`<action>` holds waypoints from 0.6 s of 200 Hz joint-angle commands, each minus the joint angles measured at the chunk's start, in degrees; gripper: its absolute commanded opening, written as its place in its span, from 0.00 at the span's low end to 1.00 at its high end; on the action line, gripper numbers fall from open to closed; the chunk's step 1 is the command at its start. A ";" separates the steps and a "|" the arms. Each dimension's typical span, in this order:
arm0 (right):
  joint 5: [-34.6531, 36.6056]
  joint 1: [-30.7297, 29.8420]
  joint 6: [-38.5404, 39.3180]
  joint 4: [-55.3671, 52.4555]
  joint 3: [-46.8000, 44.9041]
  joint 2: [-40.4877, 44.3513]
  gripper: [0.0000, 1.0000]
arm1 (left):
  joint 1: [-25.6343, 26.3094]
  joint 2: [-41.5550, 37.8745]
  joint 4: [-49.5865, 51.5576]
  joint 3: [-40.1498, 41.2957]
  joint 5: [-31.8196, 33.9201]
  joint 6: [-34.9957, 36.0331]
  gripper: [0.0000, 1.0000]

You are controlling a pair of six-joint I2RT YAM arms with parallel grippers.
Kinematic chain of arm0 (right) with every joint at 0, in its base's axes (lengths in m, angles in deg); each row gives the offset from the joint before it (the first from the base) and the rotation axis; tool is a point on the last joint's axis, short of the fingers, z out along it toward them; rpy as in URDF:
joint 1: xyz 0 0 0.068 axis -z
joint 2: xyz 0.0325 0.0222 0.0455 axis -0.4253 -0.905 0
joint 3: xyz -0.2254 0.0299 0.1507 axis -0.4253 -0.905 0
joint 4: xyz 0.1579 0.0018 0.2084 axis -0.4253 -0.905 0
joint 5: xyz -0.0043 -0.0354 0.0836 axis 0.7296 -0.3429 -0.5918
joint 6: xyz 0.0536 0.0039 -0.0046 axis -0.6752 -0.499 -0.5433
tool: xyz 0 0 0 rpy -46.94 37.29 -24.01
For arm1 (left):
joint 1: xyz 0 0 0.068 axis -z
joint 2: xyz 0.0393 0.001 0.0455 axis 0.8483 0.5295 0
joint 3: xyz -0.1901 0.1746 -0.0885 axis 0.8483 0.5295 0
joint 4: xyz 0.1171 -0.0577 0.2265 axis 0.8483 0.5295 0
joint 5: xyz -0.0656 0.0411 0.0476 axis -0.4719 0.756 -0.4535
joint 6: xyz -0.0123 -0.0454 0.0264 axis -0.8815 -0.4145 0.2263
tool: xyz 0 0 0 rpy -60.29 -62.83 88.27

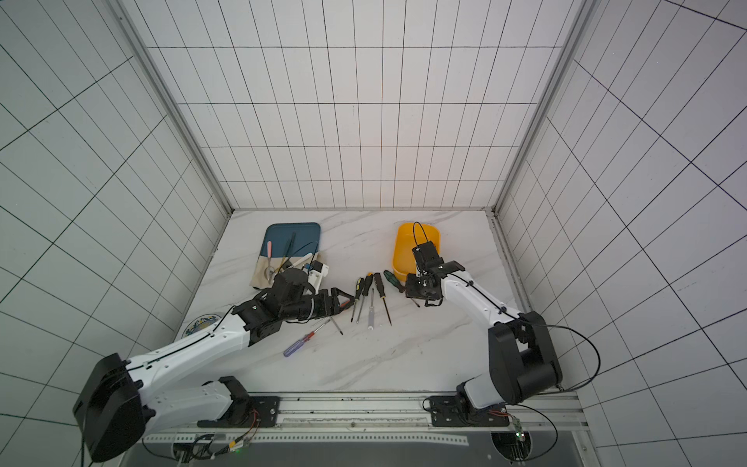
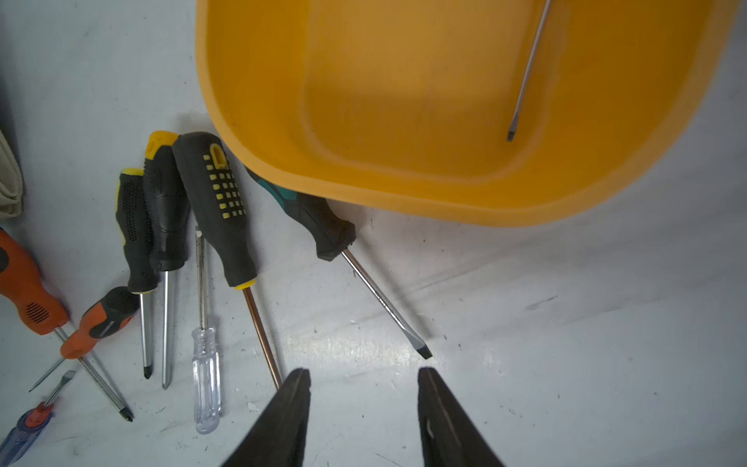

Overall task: Put the screwdriver on the desktop into the storage box
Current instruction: Pick up the screwdriver from the center of the board.

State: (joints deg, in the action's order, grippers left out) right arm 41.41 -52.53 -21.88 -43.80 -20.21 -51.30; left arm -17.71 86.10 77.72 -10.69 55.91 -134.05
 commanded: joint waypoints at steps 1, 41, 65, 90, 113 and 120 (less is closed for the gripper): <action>0.32 -1.18 1.35 0.83 2.58 -3.37 0.47 | 0.15 -2.53 -2.21 1.45 -0.48 1.26 0.77; 1.19 -2.26 2.37 0.69 5.78 -8.36 0.47 | 0.03 -4.95 -1.01 3.34 1.05 1.12 0.77; 2.29 -2.61 2.84 0.40 7.62 -10.38 0.47 | 0.06 -5.57 -0.61 3.97 1.64 1.01 0.77; 3.10 -2.76 3.65 -0.22 9.87 -13.03 0.47 | -0.01 -5.10 -0.46 4.01 1.66 0.83 0.77; 4.01 -2.83 4.34 -1.41 12.02 -15.25 0.47 | 0.07 -5.08 -0.32 4.03 1.60 0.76 0.77; 4.05 -2.84 4.48 -1.60 12.52 -15.67 0.47 | 0.06 -5.20 -0.22 4.03 1.64 0.83 0.77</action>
State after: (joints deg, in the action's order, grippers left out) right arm 43.53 -54.84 -18.88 -43.03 -11.60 -64.91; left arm -17.69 81.40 77.35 -7.17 56.79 -133.83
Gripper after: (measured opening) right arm 0.474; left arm 0.769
